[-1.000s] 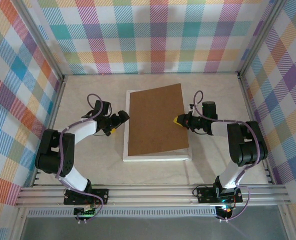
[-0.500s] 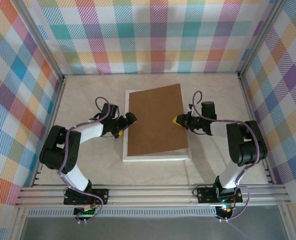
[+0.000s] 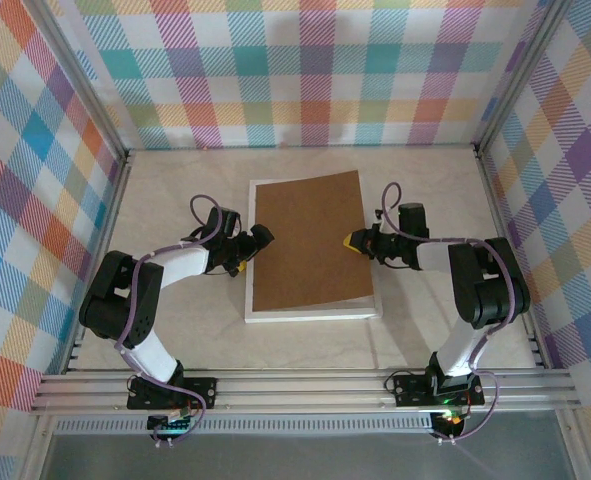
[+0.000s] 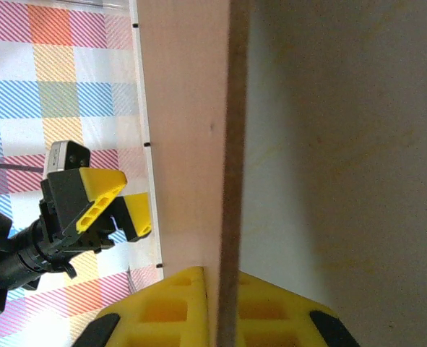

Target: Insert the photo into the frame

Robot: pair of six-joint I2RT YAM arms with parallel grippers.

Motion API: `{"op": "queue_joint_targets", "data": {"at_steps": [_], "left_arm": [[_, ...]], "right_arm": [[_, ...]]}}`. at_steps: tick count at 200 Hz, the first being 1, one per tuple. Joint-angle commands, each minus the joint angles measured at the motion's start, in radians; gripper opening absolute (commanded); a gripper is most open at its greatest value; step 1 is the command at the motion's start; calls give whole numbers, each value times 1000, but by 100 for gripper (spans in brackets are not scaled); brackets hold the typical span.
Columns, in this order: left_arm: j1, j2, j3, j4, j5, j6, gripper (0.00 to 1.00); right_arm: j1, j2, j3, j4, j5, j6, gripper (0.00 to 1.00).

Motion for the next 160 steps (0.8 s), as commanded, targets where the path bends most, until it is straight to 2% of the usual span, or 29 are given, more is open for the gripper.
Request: {"op": "queue_joint_targets", "data": {"at_steps": [1,19,37,58,160], "left_arm": [[-53,-6,-4,57,105,-25,100],[-53,-3,-4,49,99,-26,100],[-53,-3,-1,46,94,-26,100],[-53,-6,7,40,89,-22,100],[-45,-18,28,-3,77,8,100]], "right_arm": [[88,54,2,-179,287,-42,4],[90,36,11,-224,321,-51,12],[93,17,30,-290,364,-67,28],[97,-2,52,-354,409,-87,38],[138,-69,207,-662,612,-185,62]]}}
